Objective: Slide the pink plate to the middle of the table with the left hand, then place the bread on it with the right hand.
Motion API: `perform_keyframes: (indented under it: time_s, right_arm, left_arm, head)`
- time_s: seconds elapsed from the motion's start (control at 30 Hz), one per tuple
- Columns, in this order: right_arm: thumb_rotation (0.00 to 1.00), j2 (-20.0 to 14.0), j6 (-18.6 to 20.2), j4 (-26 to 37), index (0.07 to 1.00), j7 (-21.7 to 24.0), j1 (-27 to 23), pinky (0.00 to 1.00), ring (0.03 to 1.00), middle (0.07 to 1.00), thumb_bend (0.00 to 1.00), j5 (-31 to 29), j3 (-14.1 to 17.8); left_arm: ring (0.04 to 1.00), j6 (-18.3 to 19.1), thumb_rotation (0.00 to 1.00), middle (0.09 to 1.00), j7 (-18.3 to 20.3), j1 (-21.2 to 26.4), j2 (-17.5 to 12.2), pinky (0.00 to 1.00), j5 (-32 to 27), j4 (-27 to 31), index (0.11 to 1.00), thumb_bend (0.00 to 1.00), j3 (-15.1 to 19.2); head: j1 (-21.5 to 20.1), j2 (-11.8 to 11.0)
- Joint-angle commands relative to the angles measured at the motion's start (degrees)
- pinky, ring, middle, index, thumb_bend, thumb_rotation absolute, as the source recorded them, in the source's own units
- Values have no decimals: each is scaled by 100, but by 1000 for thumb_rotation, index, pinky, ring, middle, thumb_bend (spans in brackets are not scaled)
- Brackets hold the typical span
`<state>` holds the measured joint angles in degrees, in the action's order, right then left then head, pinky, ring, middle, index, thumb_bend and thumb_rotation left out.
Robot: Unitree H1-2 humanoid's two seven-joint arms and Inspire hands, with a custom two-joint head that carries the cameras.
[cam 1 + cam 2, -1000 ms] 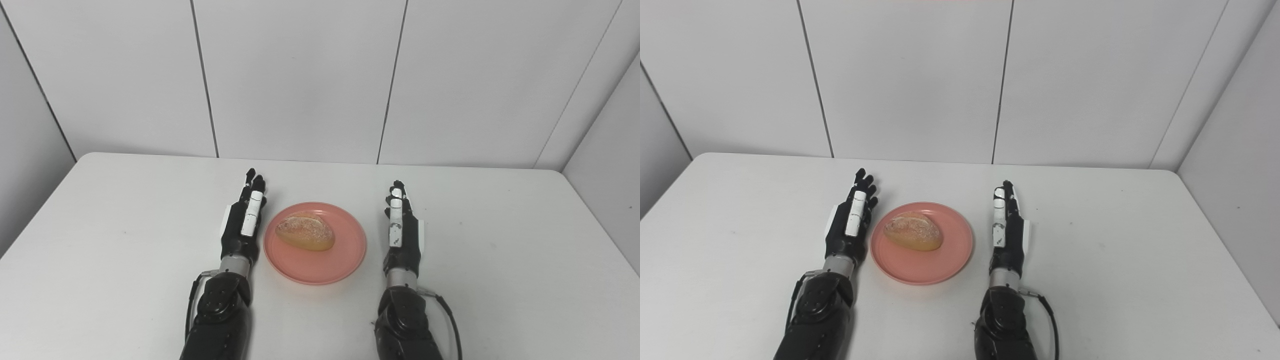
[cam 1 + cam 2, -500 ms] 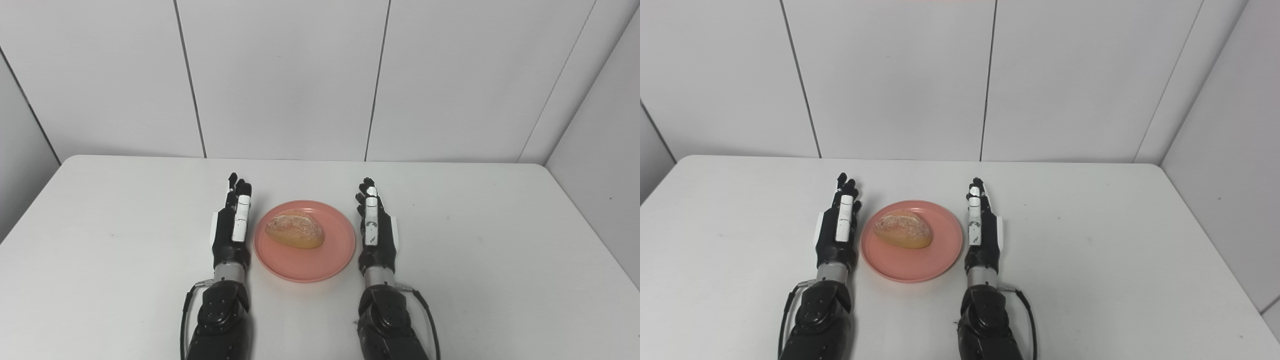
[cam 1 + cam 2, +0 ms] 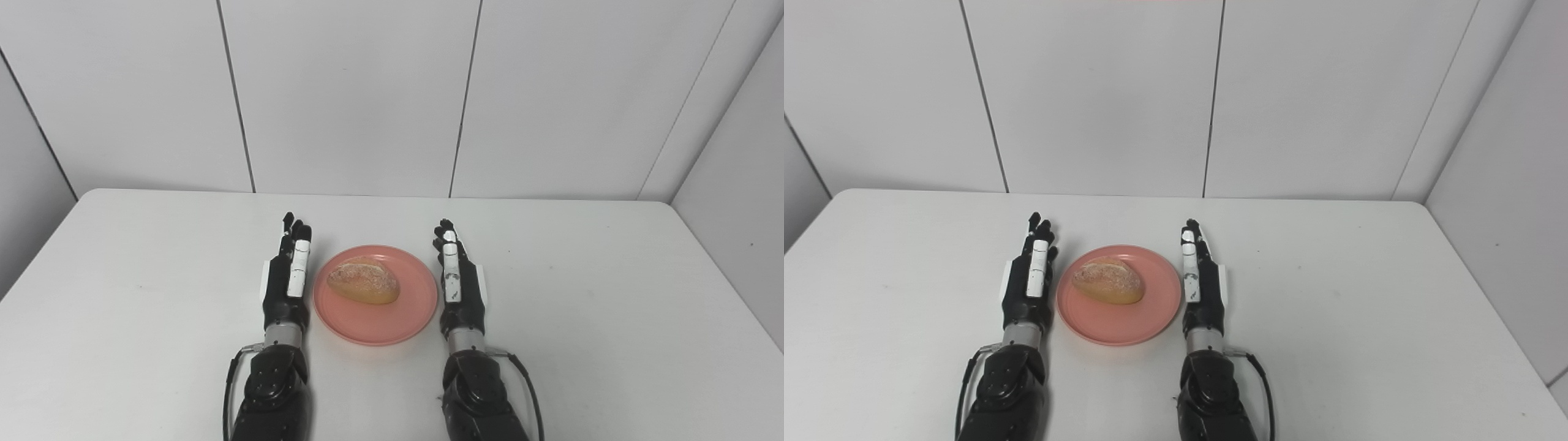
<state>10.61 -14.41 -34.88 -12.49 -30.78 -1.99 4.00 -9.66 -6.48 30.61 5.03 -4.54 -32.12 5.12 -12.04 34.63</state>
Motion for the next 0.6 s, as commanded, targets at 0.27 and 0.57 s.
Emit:
perform_keyframes:
  time_s: [0.27,0.57]
  right_arm:
    - [1000,-78,245,-115,902,-21,240,1000,925,903,816,-111,136]
    - [1000,-73,209,-178,908,-8,232,1000,929,909,805,-130,148]
  left_arm:
    - [1000,158,850,1000,-53,-43,50,1000,-26,19,1000,834,25]
    - [1000,202,849,1000,-10,-39,20,1000,-57,23,1000,849,16]
  head:
    - [33,-34]
    - [61,-50]
